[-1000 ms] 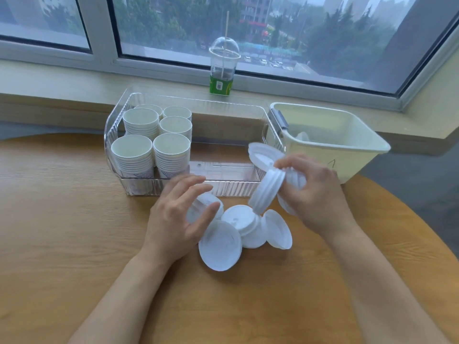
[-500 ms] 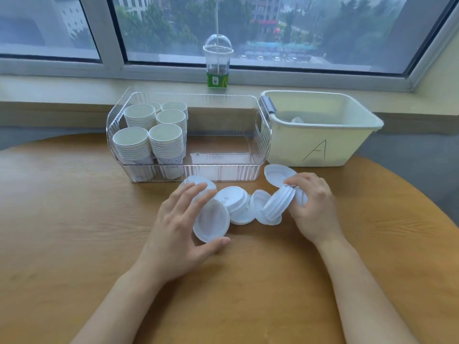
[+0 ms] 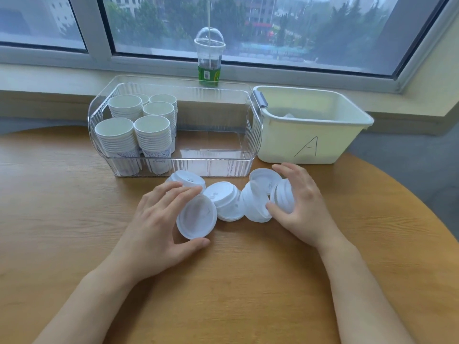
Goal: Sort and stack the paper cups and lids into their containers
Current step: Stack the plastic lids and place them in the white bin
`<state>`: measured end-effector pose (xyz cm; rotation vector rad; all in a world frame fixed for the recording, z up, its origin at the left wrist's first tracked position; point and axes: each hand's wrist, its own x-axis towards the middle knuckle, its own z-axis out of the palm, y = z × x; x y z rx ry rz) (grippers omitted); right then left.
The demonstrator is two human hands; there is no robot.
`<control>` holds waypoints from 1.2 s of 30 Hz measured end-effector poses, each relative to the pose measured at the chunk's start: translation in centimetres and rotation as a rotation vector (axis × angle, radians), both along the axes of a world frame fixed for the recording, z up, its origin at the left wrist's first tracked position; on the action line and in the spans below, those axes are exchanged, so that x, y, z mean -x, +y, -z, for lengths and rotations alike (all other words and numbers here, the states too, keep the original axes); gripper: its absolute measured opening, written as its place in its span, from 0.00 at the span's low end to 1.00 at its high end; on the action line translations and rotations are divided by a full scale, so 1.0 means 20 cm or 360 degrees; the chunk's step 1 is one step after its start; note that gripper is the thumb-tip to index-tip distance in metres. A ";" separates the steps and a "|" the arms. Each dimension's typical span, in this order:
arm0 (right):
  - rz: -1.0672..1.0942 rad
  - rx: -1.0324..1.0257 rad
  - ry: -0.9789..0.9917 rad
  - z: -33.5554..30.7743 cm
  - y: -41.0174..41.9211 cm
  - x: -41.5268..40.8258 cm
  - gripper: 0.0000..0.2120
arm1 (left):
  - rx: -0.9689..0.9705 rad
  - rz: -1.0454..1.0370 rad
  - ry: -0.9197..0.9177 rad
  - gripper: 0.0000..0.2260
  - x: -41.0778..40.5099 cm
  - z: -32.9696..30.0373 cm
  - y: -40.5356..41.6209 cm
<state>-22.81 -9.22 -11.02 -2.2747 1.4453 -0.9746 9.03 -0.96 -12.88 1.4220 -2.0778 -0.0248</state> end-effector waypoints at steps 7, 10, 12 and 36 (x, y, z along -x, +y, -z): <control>-0.0034 0.0160 -0.0161 -0.05 0.07 0.02 0.34 | -0.0014 0.0065 0.0238 0.37 0.08 -0.04 0.03; -0.0139 0.0300 -0.0074 -0.07 0.11 -0.07 0.29 | -0.0057 0.0048 0.0342 0.37 0.08 -0.05 0.04; -0.0208 0.0293 0.0002 -0.07 0.13 -0.12 0.30 | -0.0060 0.0058 0.0409 0.38 0.08 -0.06 0.05; -0.0436 0.0151 -0.0242 -0.04 0.27 -0.36 0.28 | -0.0037 0.0211 0.0787 0.38 0.13 -0.04 0.05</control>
